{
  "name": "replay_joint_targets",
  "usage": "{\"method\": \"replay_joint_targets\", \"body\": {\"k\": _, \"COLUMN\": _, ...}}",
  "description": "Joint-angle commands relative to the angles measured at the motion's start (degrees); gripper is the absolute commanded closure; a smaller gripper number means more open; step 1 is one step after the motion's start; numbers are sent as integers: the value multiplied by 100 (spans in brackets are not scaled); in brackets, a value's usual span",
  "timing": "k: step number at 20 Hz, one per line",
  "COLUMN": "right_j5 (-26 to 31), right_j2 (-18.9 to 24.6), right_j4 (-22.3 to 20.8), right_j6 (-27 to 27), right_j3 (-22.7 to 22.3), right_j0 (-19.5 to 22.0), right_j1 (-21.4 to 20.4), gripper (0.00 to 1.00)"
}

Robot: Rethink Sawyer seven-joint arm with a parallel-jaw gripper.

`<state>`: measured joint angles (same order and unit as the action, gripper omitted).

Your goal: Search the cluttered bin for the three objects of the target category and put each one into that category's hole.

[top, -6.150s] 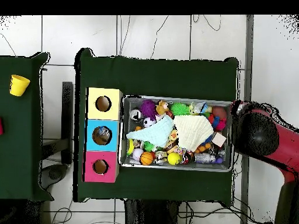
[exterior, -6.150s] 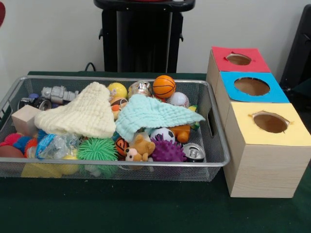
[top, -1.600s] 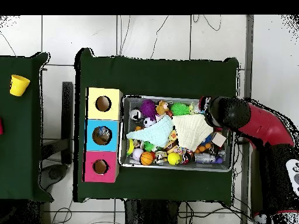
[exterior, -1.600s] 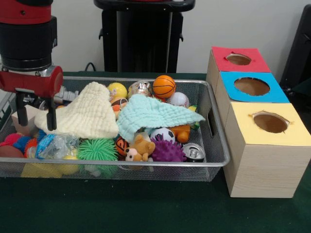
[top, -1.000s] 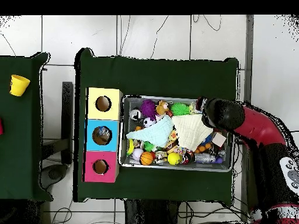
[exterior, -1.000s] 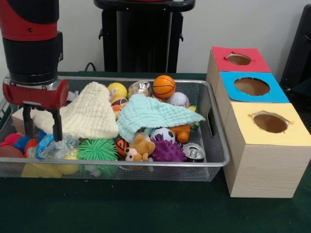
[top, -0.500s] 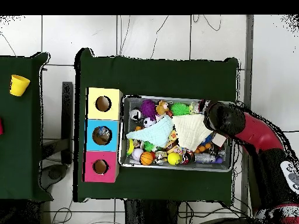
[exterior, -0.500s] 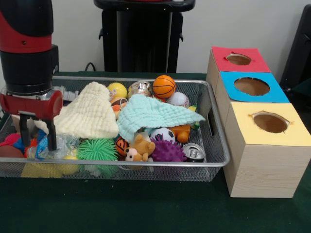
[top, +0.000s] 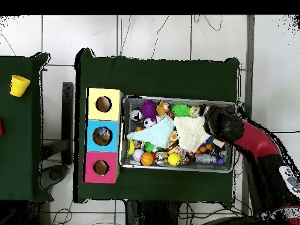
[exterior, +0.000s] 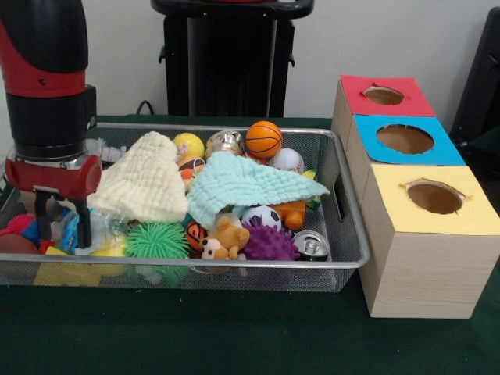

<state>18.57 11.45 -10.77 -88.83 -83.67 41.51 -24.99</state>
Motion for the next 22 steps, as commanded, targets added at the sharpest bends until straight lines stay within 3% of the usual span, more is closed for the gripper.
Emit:
{"method": "replay_joint_targets", "body": {"k": 1, "right_j5": -282, "right_j2": 313, "right_j4": 66, "right_j6": -943, "right_j3": -778, "right_j0": -178, "right_j1": 122, "gripper": 0}}
{"method": "replay_joint_targets", "body": {"k": 7, "right_j5": -261, "right_j2": 240, "right_j4": 196, "right_j6": -1062, "right_j3": -971, "right_j0": -364, "right_j1": -60, "gripper": 0}}
{"method": "replay_joint_targets", "body": {"k": 22, "right_j5": 917, "right_j2": -389, "right_j4": 1137, "right_j6": -1410, "right_j3": -805, "right_j0": -1191, "right_j1": -397, "gripper": 0}}
